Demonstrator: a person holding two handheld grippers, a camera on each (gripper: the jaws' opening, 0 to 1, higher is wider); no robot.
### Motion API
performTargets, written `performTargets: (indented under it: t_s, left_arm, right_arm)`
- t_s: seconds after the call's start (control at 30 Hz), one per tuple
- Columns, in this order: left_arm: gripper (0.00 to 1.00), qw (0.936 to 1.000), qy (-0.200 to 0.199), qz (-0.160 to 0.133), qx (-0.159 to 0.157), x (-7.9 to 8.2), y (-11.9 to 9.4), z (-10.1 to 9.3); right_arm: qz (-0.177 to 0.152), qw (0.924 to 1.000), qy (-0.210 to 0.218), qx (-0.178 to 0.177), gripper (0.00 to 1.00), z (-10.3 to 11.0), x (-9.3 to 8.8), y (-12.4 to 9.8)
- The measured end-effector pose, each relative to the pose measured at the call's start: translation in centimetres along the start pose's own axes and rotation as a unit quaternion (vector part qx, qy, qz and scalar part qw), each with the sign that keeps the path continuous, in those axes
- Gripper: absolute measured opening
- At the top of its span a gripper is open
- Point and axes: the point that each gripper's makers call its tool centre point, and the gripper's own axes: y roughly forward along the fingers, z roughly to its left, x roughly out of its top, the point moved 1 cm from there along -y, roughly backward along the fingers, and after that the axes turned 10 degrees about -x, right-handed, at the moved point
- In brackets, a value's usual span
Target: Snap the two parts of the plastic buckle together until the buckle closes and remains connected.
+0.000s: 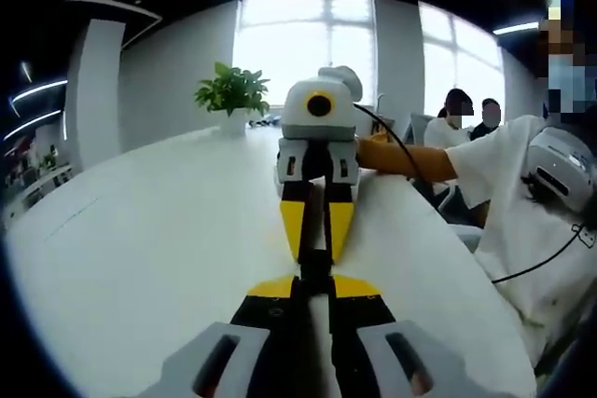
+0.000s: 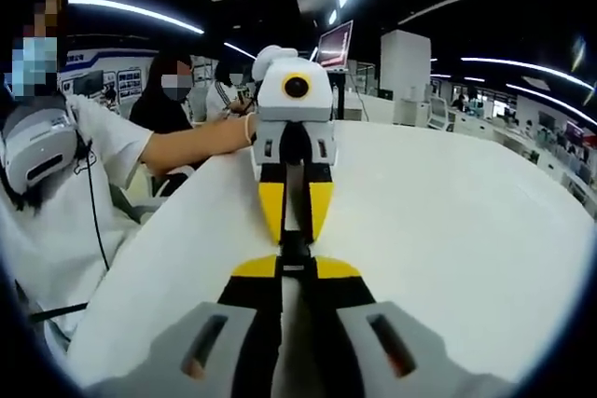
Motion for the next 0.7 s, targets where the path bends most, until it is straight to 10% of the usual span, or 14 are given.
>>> performTargets:
  t_s: [0.7]
  left_arm:
    - [0.17,0.9998,-0.018,-0.002,0.011,-0.17,-0.20,0.37]
  right_arm:
    - [-0.002,1.0000,0.005,-0.008,0.12,-0.63,0.09,0.13]
